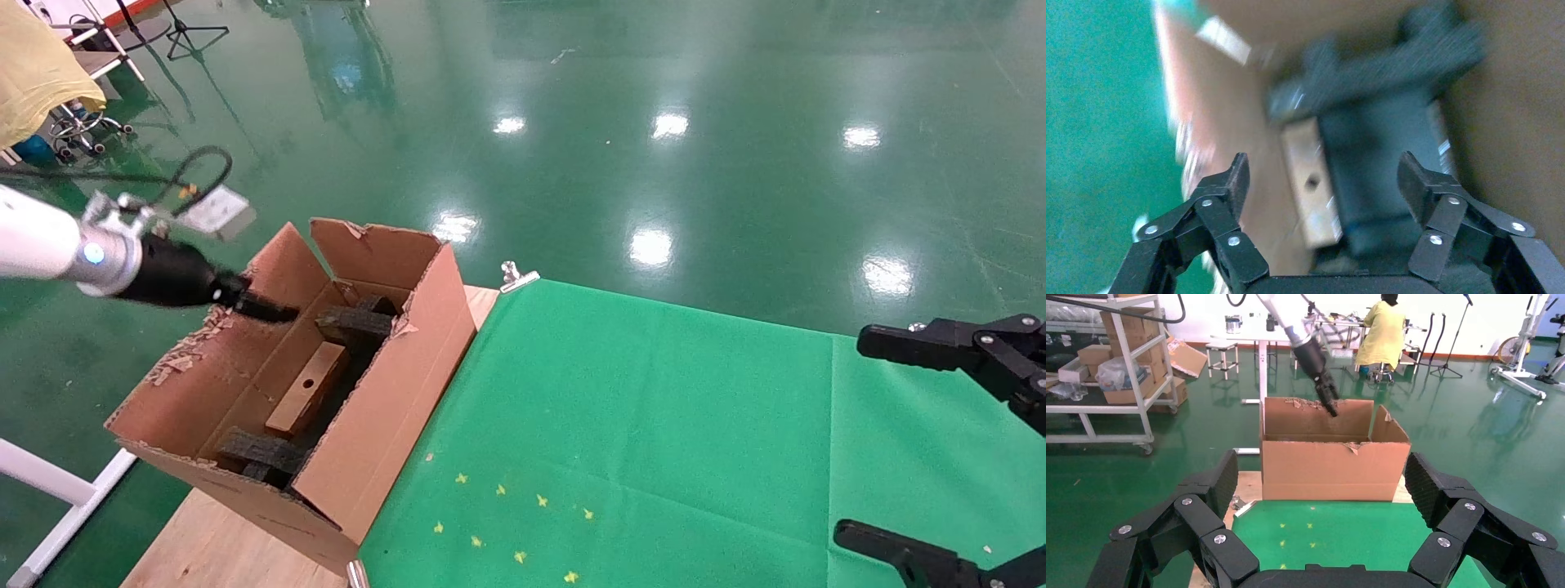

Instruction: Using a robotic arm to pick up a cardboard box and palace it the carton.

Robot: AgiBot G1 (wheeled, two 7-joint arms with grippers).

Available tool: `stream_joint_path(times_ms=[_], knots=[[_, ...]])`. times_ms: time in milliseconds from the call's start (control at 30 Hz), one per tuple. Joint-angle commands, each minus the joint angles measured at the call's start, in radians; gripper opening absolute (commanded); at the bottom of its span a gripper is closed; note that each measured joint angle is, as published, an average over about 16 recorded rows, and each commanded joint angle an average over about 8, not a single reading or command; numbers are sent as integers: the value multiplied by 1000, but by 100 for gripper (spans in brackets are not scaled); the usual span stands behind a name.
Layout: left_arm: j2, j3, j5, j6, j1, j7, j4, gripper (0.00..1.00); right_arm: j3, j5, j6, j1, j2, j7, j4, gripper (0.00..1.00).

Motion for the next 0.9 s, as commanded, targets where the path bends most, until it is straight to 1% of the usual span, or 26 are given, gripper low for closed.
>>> stream_joint_path(times_ms=[33,133,267,567,667,900], knots=[[-16,-23,-36,37,-12,37,-20,100,0,0,0,0,0,0,0,100],[-31,-49,-83,89,-21,77,-43,100,0,0,0,0,0,0,0,100],[-39,-62,-109,121,-26,96,-57,100,0,0,0,0,0,0,0,100],[-36,-56,-99,105,-18,82,-55,100,0,0,0,0,0,0,0,100],[-37,-61,-120,106,0,82,-76,100,0,0,0,0,0,0,-1,100],[-50,-95,-244,132,88,97,-191,100,-1,1,0,0,0,-1,-1,100]])
